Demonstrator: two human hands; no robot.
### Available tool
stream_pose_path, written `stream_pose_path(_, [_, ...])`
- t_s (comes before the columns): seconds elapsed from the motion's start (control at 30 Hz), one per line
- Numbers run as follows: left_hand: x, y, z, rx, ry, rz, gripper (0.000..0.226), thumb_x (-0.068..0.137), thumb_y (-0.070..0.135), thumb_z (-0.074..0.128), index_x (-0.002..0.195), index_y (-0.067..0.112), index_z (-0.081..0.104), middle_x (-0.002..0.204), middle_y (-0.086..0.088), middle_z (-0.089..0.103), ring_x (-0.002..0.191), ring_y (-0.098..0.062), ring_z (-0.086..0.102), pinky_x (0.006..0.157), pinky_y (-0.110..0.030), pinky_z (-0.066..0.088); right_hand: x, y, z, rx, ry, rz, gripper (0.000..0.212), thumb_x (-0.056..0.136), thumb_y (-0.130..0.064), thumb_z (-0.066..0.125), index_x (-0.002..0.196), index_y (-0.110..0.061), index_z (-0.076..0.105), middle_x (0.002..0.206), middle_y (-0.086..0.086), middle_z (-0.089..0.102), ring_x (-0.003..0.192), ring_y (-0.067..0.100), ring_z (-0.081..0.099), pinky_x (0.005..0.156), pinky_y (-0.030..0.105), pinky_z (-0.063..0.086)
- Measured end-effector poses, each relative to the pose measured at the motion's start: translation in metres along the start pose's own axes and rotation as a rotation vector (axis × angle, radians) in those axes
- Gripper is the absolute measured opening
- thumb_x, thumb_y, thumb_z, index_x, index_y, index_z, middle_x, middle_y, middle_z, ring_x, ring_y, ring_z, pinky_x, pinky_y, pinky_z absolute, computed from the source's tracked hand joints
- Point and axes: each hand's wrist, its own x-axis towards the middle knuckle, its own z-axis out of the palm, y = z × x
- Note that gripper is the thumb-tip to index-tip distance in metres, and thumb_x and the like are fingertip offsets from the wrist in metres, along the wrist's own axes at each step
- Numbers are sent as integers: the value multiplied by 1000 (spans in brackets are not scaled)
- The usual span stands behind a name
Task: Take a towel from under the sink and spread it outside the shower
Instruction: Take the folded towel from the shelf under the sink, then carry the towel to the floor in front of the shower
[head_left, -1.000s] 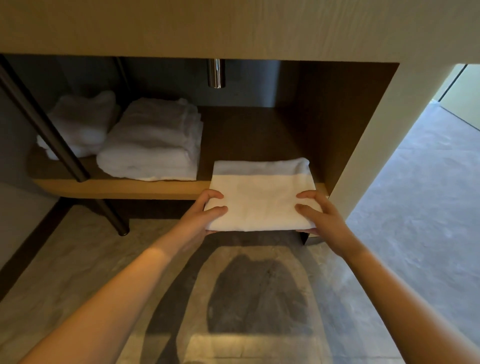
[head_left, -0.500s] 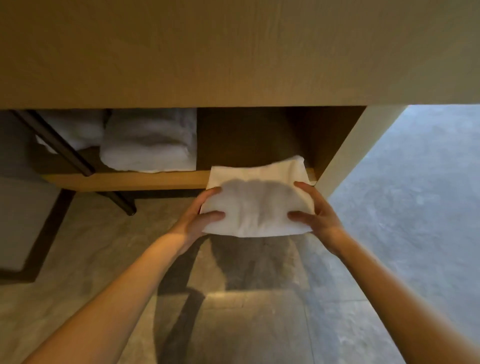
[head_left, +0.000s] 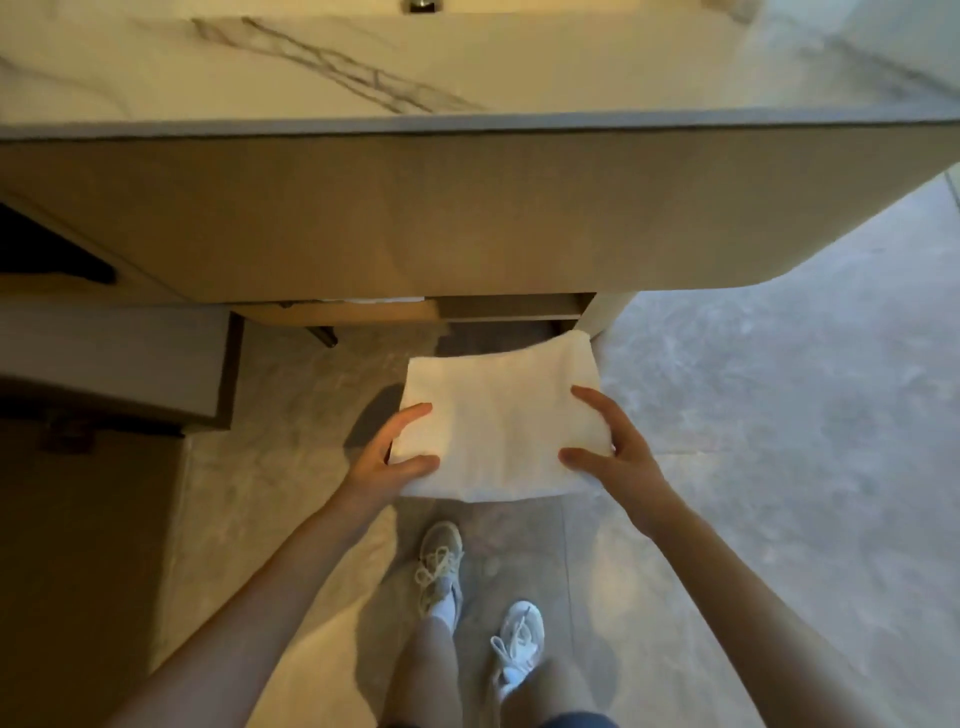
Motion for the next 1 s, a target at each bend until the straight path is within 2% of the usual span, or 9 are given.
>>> stream_pose_path(0.13, [-96,78,1,29,7,-5,55,84,6,70,130,31,53,127,13,46,117,-20,49,97,-48,49,-82,-77,-12,-21,-1,-27,67,76,-22,77,125,-59,48,127,-30,43,107,4,50,63,9,51])
stream_pose_path(0.23, [-155,136,3,30,29,60,54,86,2,67,130,31,54,126,12,51,116,-18,52,93,-35,51,-130,-136,-22,14,-14,-93,70,73,-17,79,126,-54,52,133,-15,48,106,8,56,68,14,53])
stream_pose_path(0.37, [-203,205,-7,100,90,171,53,85,15,71,124,47,54,135,15,45,116,-8,47,77,-17,46,-167,-214,-33,55,-7,-224,73,67,-17,80,129,-47,54,129,-11,56,103,3,62,75,20,54])
stream_pose_path(0.53, [-221,289,-31,95,115,409,54,83,20,74,119,56,55,131,22,50,116,-5,52,80,-21,50,-179,-308,-42,90,-50,-428,71,71,-19,79,134,-40,52,123,-18,60,109,9,61,83,26,56])
stream_pose_path(0.67, [-217,348,-46,87,131,543,55,83,22,73,122,57,53,124,34,48,109,11,48,75,-17,49,-169,-367,-41,96,-18,-558,70,74,-11,79,131,-42,54,125,-21,57,108,3,59,80,20,53])
stream_pose_path(0.77, [-208,381,-54,134,162,606,54,84,22,72,120,57,53,129,34,44,117,1,44,89,-27,42,-158,-395,-40,127,-40,-568,67,80,-13,76,131,-48,51,122,-30,49,104,4,57,72,16,54])
stream_pose_path(0.83, [-200,397,-56,139,176,645,51,85,20,72,121,52,55,133,26,46,119,-4,44,89,-27,43,-149,-407,-40,151,-33,-581,66,80,-15,76,131,-49,50,123,-29,47,106,9,55,72,17,55])
stream_pose_path(0.93, [-191,414,-51,161,248,684,44,85,26,71,120,47,55,124,34,44,107,14,43,74,-9,39,-135,-416,-42,153,-40,-615,67,81,-13,75,135,-43,49,121,-31,47,105,3,55,76,20,55])
stream_pose_path(1.0, [-184,421,-45,180,287,695,45,84,26,71,120,46,54,118,40,41,99,28,39,70,-6,38,-126,-421,-47,150,-47,-618,66,81,-13,75,135,-41,49,119,-32,47,104,0,55,76,21,56])
